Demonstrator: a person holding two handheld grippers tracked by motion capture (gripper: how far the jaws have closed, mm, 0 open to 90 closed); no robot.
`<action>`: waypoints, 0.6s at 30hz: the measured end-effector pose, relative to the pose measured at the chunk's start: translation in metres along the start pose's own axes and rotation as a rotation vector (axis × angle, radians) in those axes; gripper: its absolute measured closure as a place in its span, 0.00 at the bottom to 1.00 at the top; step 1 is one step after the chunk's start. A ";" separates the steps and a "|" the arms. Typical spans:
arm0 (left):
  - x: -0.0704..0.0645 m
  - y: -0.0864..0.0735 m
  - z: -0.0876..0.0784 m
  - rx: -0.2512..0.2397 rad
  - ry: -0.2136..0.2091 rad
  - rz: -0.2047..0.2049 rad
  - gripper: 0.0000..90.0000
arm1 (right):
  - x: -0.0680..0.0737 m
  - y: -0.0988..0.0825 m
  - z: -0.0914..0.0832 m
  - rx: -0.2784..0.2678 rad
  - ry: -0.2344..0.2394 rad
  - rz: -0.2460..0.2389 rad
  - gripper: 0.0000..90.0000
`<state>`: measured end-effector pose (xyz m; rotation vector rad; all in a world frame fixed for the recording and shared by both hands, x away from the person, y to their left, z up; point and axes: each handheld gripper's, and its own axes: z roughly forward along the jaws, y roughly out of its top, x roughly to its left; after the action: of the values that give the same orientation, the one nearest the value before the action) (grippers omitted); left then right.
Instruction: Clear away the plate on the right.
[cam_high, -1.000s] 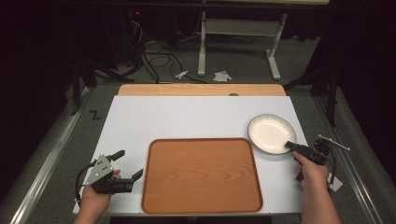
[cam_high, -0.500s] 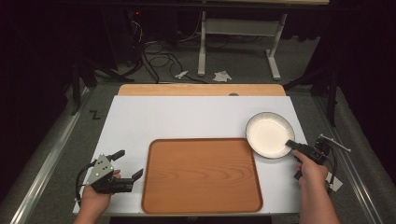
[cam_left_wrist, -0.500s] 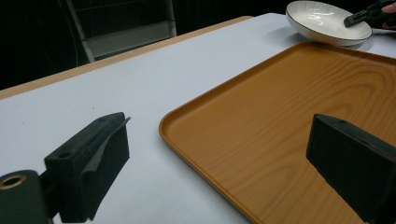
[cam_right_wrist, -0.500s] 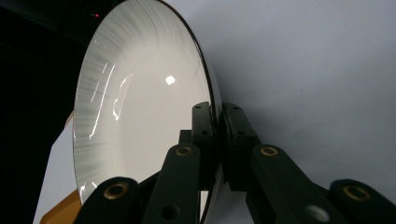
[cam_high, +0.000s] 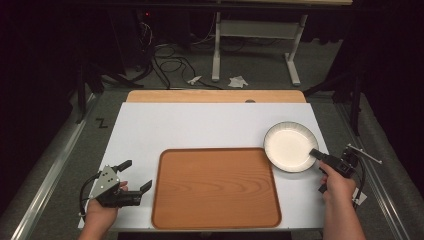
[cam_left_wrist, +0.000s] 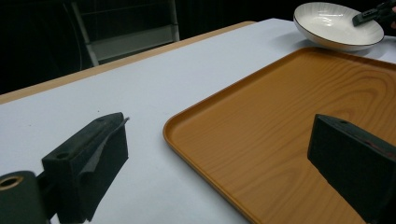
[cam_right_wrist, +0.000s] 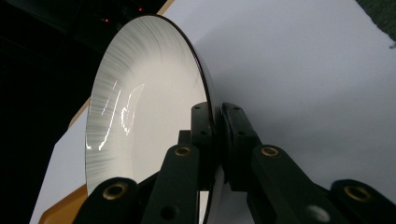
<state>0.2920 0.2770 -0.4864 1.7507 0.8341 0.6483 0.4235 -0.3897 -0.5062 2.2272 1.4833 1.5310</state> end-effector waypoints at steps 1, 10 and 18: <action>0.000 0.000 0.000 -0.002 0.001 -0.001 0.06 | 0.001 0.000 -0.001 -0.006 -0.004 -0.009 0.95; 0.001 0.001 0.002 -0.011 -0.002 -0.002 0.06 | 0.006 0.000 -0.009 -0.029 0.009 -0.034 0.95; 0.001 0.003 0.004 -0.015 -0.007 0.001 0.06 | 0.011 -0.001 -0.017 -0.044 0.038 -0.058 0.95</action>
<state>0.2967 0.2752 -0.4846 1.7392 0.8226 0.6472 0.4110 -0.3883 -0.4903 2.1229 1.4951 1.5820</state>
